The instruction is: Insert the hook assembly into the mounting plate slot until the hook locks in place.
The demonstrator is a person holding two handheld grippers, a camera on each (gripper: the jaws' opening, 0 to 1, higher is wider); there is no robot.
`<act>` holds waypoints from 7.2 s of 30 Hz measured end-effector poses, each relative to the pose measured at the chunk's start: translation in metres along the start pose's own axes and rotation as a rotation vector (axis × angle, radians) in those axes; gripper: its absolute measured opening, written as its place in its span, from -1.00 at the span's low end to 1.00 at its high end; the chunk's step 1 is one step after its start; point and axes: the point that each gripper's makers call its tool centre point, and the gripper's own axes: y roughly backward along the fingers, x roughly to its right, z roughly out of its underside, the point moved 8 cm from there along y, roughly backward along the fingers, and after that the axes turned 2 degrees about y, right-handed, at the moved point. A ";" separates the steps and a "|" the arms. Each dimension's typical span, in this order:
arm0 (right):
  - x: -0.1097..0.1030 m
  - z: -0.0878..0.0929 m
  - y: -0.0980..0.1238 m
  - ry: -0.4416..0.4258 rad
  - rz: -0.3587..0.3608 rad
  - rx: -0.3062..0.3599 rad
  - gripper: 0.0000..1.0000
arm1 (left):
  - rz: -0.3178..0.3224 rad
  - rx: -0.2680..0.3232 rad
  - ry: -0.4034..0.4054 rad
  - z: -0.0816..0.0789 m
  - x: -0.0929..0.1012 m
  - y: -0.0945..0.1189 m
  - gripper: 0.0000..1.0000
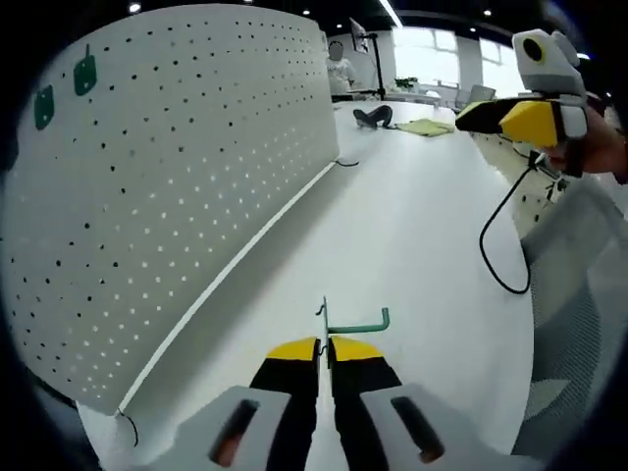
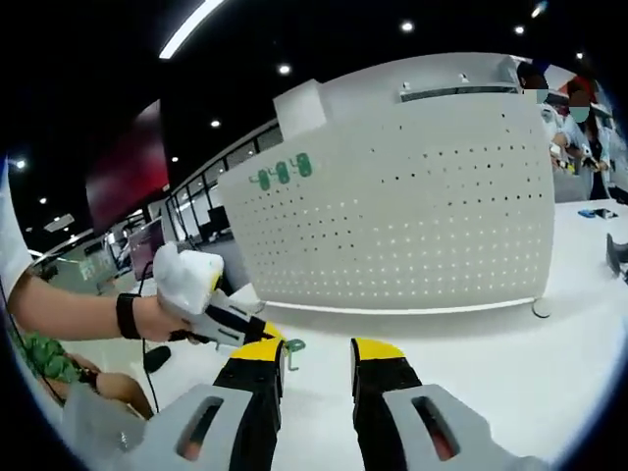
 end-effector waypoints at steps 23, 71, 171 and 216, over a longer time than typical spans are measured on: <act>-0.031 0.007 0.013 0.003 -0.160 0.000 -0.47 | -0.113 0.204 0.158 -0.010 0.070 0.048 -0.93; -0.030 0.022 0.020 -0.272 -0.298 -0.035 -0.95 | -0.031 0.485 0.229 -0.044 0.116 0.059 -0.93; -0.046 -0.128 -0.081 0.132 0.102 0.190 -0.99 | -0.204 0.589 0.248 0.030 0.086 0.185 0.22; -0.022 -0.182 -0.152 0.206 0.301 0.195 -0.98 | -0.212 0.592 0.241 0.050 0.057 0.200 0.50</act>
